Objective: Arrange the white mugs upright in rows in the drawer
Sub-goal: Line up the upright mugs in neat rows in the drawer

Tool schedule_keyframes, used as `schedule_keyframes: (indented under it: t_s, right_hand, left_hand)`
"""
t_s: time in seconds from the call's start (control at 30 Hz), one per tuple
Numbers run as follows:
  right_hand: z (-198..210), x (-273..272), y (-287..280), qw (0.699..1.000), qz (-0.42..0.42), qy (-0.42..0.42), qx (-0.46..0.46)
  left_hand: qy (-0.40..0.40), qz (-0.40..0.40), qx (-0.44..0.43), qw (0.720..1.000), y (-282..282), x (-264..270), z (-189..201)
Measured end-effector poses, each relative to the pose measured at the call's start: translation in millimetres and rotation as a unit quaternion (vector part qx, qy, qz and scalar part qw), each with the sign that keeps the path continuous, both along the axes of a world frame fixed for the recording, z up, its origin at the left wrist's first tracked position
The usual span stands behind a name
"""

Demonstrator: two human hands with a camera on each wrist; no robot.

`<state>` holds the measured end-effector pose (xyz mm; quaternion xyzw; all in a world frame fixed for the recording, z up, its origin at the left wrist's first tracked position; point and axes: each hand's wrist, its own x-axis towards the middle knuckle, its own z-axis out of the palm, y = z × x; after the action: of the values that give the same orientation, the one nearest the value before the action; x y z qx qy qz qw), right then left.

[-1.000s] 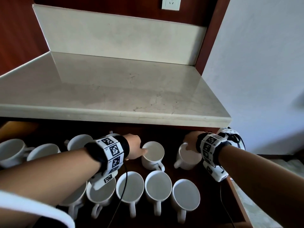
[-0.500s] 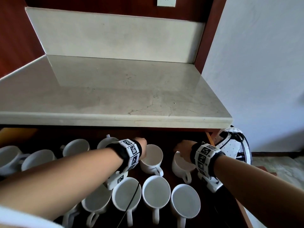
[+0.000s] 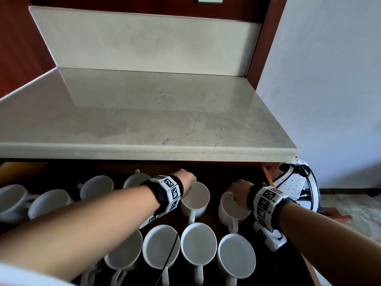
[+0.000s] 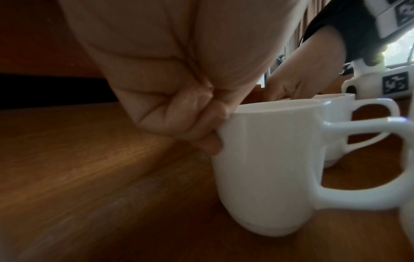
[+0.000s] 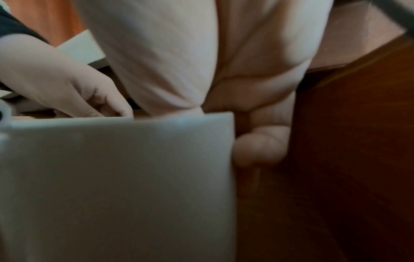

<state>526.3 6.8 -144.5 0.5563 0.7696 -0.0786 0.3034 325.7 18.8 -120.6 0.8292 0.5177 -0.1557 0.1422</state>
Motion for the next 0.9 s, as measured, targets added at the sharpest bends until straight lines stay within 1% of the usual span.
schedule_keyframes:
  t_s: [0.07,0.13,0.2,0.27,0.33,0.4,0.43,0.53,0.6,0.7,0.77,0.83,0.9]
  right_hand:
    - [10,-1,-7,0.999,-0.033,0.003,0.008]
    - [26,-6,-14,0.997,-0.059,0.010,0.044]
    - [47,-21,-22,0.993,-0.060,0.047,0.091]
    - [65,-49,-32,0.988,-0.047,0.108,0.104]
    - [72,-86,-36,0.981,-0.028,0.164,0.097]
    - [69,-124,-32,0.978,-0.023,0.196,0.073]
    - [63,-145,-27,0.978,-0.030,0.198,0.056]
    - [44,-200,-3,0.977,-0.076,0.192,0.044]
    - [43,-226,6,0.975,-0.112,0.183,0.049]
    - [36,-244,14,0.985,-0.087,0.146,0.018]
    - [36,-251,19,0.991,-0.088,0.096,0.036]
    - [39,-255,22,0.993,-0.078,0.067,0.050]
    - [56,-256,11,0.997,-0.027,0.029,0.064]
  left_hand:
    - [-0.011,0.026,-0.003,1.000,0,-7,2]
    - [-0.009,0.052,0.005,0.999,0,-23,8]
    - [0.005,0.074,0.023,0.997,-1,-50,18]
    - [0.042,0.088,0.032,0.995,-4,-85,28]
    - [0.074,0.096,0.031,0.992,-3,-121,34]
    - [0.084,0.110,0.030,0.990,-1,-151,34]
    - [0.088,0.115,0.029,0.989,0,-165,35]
    - [0.081,0.126,0.024,0.988,-1,-189,34]
    - [0.048,0.135,0.025,0.989,-4,-199,35]
    - [0.009,0.140,0.018,0.990,-8,-208,34]
    - [-0.020,0.130,0.026,0.991,-8,-215,33]
    - [-0.060,0.110,0.040,0.991,-9,-218,34]
    - [-0.101,0.077,0.040,0.991,-12,-216,36]
